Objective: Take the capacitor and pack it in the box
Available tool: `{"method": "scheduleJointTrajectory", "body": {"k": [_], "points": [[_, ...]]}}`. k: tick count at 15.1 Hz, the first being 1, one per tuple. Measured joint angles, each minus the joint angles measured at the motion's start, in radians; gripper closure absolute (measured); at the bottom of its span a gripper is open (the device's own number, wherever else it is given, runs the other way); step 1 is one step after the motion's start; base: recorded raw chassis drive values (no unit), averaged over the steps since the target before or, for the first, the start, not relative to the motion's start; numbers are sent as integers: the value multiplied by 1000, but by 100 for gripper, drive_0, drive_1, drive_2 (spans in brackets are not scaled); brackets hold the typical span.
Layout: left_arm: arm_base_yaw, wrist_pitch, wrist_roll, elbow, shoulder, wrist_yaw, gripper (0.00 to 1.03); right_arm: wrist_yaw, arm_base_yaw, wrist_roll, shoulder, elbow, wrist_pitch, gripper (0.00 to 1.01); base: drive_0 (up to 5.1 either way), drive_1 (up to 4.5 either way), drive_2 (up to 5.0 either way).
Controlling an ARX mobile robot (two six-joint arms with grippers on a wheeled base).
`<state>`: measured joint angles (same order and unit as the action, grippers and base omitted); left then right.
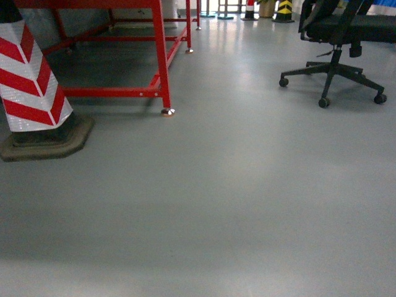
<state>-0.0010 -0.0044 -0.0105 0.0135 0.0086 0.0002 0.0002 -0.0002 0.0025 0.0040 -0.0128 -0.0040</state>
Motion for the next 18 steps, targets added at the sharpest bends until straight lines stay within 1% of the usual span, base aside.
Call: {"method": "scheduleJointTrajectory", "body": {"k": [18], "points": [[0, 3, 0, 0, 0, -2, 59, 0, 0, 0, 0, 0, 3, 3, -502, 239, 239]]}}
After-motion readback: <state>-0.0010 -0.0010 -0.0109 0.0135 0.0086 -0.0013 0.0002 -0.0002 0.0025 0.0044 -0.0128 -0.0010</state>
